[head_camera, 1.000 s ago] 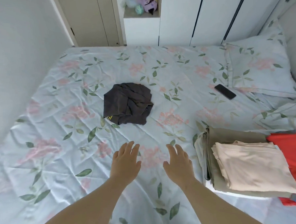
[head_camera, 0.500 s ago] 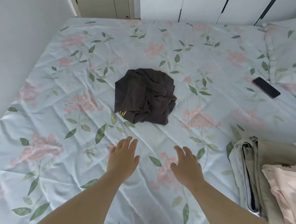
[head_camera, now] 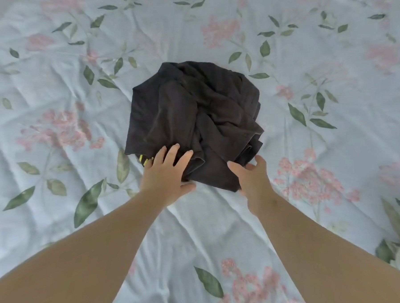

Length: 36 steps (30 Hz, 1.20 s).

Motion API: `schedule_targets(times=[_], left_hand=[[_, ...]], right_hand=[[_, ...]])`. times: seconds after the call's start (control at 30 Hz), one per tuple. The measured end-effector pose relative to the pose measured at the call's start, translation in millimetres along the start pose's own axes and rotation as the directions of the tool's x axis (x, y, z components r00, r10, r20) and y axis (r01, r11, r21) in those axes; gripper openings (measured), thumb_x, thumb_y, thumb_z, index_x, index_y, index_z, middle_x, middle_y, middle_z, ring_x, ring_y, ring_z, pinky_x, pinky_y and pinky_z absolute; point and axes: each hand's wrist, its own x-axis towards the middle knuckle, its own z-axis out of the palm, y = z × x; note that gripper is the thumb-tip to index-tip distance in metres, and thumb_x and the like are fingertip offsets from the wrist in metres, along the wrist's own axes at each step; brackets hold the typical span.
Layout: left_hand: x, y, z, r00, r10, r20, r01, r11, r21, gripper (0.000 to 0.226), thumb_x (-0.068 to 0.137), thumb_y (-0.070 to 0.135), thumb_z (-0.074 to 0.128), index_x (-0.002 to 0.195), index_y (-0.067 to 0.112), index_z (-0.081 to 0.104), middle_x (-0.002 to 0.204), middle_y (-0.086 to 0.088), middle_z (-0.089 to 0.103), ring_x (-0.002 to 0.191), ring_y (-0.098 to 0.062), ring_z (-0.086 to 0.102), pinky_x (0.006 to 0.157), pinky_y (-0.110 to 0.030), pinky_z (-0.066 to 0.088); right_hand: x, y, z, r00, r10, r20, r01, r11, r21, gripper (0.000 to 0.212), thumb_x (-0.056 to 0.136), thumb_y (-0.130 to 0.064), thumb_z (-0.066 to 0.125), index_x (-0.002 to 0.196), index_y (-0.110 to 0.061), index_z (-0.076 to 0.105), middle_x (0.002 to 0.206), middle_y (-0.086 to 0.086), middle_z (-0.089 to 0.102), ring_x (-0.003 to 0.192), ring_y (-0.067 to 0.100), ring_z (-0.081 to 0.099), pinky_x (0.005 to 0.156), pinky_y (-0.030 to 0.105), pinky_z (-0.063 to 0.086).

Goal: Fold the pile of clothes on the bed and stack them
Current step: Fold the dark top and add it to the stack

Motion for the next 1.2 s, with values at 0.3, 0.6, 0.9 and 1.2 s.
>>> schedule_targets(times=[0.3,0.6,0.9,1.2], left_hand=[[9.2,-6.4,-33.1,0.991,0.041,-0.129,-0.052,0.995,-0.082,0.011,0.091,0.024,0.048,0.1,0.02,0.053,0.094,0.002,0.061,0.088,-0.025,0.057,0.073,-0.032,0.032],[-65.6,-6.3,-204.4,0.997,0.068,-0.047,-0.083,0.778,-0.622,0.017,0.092,0.022,0.053,0.076,0.027,0.054,0.066,0.006,0.055,0.059,-0.006,0.05,0.053,-0.015,0.034],[-188.4,42.7,-416.6,0.976,-0.089,-0.2,-0.174,0.239,-0.955,0.028,0.096,0.039,0.046,0.087,0.03,0.07,0.081,0.016,0.073,0.071,0.004,0.066,0.058,-0.005,0.045],[-292.3,62.7,-554.8,0.935,-0.274,-0.226,-0.102,0.403,-0.909,0.058,0.094,0.056,0.036,0.124,0.011,0.058,0.135,-0.009,0.054,0.121,-0.025,0.051,0.098,-0.03,0.035]], right_hand=[[-3.9,-9.7,1.2,0.999,0.04,0.006,-0.04,0.999,0.009,0.011,0.092,-0.01,0.057,0.083,-0.017,0.06,0.1,0.006,0.064,0.087,0.019,0.061,0.076,0.027,0.05],[-118.9,-130.8,-33.4,0.965,-0.224,0.137,0.22,0.974,0.049,0.019,0.082,-0.007,0.056,0.068,-0.015,0.046,0.066,-0.001,0.05,0.055,0.01,0.048,0.051,0.023,0.036],[-301.0,-258.1,-75.3,0.787,-0.392,0.476,0.431,0.902,0.03,0.055,0.077,-0.06,0.063,0.123,-0.031,0.054,0.125,-0.011,0.059,0.116,0.008,0.055,0.086,0.029,0.043],[-448.7,-331.5,-99.9,0.606,-0.682,0.409,0.747,0.665,0.0,0.014,0.094,-0.019,0.057,0.103,-0.011,0.062,0.104,0.009,0.07,0.093,0.023,0.068,0.084,0.037,0.055]])
